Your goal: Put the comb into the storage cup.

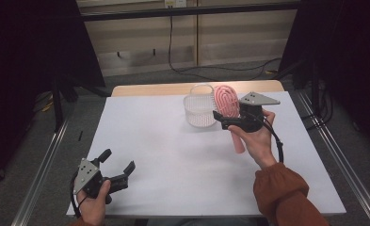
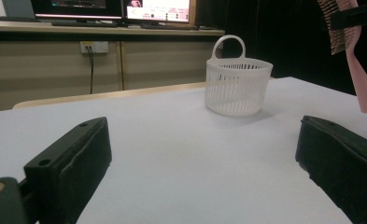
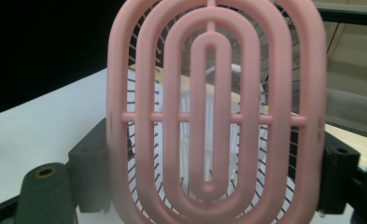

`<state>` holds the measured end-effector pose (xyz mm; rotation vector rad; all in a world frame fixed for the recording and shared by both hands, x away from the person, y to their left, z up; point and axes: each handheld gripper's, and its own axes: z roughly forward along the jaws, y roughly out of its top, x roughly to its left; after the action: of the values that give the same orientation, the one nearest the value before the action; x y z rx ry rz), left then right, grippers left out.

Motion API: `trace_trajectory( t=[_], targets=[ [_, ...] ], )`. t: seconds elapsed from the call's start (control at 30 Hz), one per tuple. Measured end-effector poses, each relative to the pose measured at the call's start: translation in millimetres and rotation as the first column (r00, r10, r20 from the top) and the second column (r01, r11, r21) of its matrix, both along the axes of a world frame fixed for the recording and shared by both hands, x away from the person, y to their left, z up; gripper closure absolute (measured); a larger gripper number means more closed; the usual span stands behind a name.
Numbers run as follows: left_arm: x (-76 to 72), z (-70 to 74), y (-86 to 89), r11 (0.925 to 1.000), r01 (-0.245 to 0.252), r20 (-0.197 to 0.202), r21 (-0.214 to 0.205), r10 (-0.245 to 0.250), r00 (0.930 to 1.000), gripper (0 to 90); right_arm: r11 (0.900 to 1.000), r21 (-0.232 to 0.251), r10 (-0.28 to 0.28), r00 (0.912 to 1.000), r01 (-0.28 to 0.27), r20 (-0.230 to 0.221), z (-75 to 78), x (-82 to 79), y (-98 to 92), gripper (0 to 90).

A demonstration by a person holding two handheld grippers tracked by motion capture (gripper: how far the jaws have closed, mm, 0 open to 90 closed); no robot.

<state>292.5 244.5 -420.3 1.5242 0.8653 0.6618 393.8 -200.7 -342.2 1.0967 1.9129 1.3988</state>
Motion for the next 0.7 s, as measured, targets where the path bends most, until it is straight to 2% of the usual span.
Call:
trace_trajectory(
  t=[0.17, 0.4, 0.7],
  targets=[
    [-0.1, 0.1, 0.2, 1.0000, 0.002, 0.000, 0.002, -0.002, 1.0000, 3.5, 0.9998, 0.020, 0.004, 0.9999, -0.004, 0.012, 3.7, 5.2, 2.3, 19.1],
    [-0.8, 0.9, 0.8, 1.0000, 0.001, 0.005, 0.001, -0.001, 1.0000, 3.6, 0.9984, 0.055, 0.013, 0.9985, -0.016, 0.053, 11.7, 12.6, 6.7, 19.1],
    [-1.6, 1.8, 1.8, 0.9999, 0.010, 0.011, 0.001, -0.010, 0.9999, 3.6, 0.9970, 0.074, 0.015, 0.9956, -0.022, 0.093, 21.7, 23.9, 12.6, 19.1]
  ],
)
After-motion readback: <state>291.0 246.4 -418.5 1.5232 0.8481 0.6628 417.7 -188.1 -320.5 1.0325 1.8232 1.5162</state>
